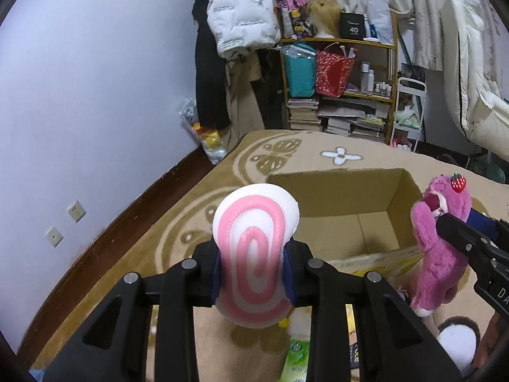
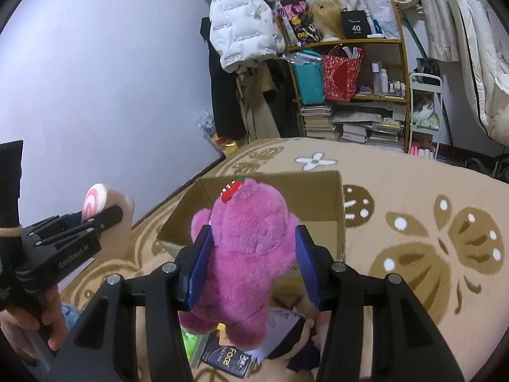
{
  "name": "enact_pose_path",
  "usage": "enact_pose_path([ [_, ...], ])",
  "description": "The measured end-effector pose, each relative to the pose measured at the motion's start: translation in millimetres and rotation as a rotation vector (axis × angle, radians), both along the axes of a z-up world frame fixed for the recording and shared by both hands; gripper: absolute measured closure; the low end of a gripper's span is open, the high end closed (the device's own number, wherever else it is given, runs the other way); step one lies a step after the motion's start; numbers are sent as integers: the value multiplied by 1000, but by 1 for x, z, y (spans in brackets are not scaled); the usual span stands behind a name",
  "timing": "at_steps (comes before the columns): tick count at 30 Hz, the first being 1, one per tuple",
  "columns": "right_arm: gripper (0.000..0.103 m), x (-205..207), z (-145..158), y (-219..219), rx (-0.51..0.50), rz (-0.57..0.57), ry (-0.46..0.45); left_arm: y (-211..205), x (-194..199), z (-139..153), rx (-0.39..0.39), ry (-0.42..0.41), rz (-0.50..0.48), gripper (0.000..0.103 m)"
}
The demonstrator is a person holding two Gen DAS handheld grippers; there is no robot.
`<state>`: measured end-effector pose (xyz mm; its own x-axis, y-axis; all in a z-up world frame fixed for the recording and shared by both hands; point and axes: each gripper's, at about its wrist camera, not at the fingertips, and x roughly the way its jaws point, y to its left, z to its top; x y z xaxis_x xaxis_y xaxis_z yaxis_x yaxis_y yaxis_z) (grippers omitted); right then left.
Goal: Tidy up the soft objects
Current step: 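Lift both items into the box and open both tools to release them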
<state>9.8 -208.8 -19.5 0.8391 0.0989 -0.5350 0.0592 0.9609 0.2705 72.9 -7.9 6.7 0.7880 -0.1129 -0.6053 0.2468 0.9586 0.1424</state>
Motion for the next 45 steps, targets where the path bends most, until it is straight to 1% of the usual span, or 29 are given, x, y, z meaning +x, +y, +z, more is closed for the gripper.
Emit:
enact_pose_path([
  [4, 49, 5, 7, -4, -25, -20, -27, -16, 7, 7, 4, -34, -28, 74],
  [8, 49, 12, 9, -12, -7, -28, -48, -37, 14, 4, 45, -51, -60, 73],
  [11, 49, 20, 10, -14, -25, -34, -56, -49, 17, -1, 68, -57, -80, 73],
  [18, 48, 38, 12, -19, -55, -34, -72, -72, 30, -6, 80, -60, -113, 73],
  [22, 48, 47, 10, -27, -42, -39, -73, -75, 41, -9, 91, -60, -114, 72],
  [24, 48, 53, 6, -31, -29, -39, -62, -74, 47, -9, 76, -48, -112, 72],
  [25, 48, 55, 4, -33, -26, -39, -57, -73, 51, -9, 52, -30, -108, 72],
  [28, 47, 59, -2, -34, -32, -32, -46, -68, 59, -8, 11, -12, -99, 71],
  [32, 47, 67, -14, -31, -51, -35, -17, -67, 65, -12, 0, -4, -99, 70],
  [34, 46, 69, -20, -31, -58, -35, -4, -66, 70, -17, -7, 18, -94, 69],
  [39, 45, 74, -29, -34, -43, -20, 15, -64, 78, -28, -6, 55, -86, 68],
  [41, 45, 75, -29, -36, -39, -21, 17, -62, 80, -31, -13, 71, -83, 66],
  [43, 43, 76, -29, -36, -34, -24, 28, -59, 80, -34, -20, 86, -69, 62],
  [44, 42, 75, -30, -36, -31, -26, 29, -58, 81, -35, -23, 92, -65, 62],
  [45, 42, 75, -30, -36, -32, -25, 30, -56, 81, -36, -25, 98, -56, 58],
])
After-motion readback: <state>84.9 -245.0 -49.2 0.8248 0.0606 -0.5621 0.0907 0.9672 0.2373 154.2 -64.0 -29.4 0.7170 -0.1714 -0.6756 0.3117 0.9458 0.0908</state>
